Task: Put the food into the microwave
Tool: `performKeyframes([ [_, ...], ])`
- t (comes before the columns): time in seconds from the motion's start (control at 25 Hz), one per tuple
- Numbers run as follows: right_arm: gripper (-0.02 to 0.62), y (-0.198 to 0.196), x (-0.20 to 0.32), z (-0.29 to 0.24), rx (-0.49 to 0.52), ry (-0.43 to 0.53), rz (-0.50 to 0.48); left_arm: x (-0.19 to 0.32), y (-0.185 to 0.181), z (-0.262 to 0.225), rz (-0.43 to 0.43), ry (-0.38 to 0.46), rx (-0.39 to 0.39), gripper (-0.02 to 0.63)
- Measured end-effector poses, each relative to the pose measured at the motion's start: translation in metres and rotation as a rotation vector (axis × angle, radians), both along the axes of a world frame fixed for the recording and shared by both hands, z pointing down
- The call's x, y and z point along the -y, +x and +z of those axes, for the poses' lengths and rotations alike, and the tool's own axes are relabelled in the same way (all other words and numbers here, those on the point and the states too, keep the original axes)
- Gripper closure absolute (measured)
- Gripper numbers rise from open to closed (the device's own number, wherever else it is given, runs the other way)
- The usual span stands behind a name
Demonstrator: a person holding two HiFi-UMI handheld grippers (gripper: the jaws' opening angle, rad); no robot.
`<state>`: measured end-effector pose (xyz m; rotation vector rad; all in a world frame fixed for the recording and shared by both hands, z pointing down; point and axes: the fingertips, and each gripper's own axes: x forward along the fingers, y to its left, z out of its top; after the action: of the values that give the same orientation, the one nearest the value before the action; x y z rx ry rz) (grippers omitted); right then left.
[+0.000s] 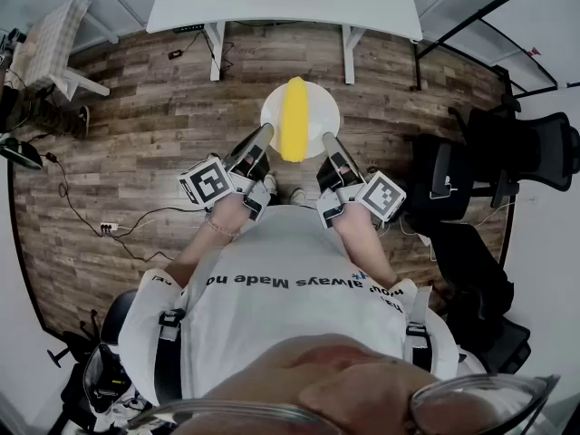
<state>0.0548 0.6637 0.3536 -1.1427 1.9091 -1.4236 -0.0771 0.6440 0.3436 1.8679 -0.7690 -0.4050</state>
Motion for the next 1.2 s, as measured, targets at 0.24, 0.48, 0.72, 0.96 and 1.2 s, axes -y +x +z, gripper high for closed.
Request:
performKeyframes([
  [0.24, 0.571, -0.009, 0.001, 0.000, 0.021, -0.008, 0.002, 0.000, -0.009, 0.004, -0.016, -0.030, -0.004, 0.586],
  [0.48, 0.572, -0.020, 0.011, -0.002, 0.008, -0.003, 0.002, 0.010, -0.021, 0.003, -0.009, -0.023, -0.002, 0.586],
  [0.72, 0.571, -0.048, 0.022, 0.000, 0.012, -0.002, 0.016, 0.021, -0.048, 0.006, -0.003, -0.041, -0.009, 0.586],
  [0.96, 0.571, -0.065, 0.032, -0.003, 0.007, 0.005, 0.008, 0.031, -0.064, 0.005, 0.002, -0.026, -0.016, 0.586],
  [1.2, 0.571, -0.071, 0.044, 0.002, 0.015, 0.003, 0.003, 0.042, -0.070, 0.009, -0.008, -0.032, -0.018, 0.586],
])
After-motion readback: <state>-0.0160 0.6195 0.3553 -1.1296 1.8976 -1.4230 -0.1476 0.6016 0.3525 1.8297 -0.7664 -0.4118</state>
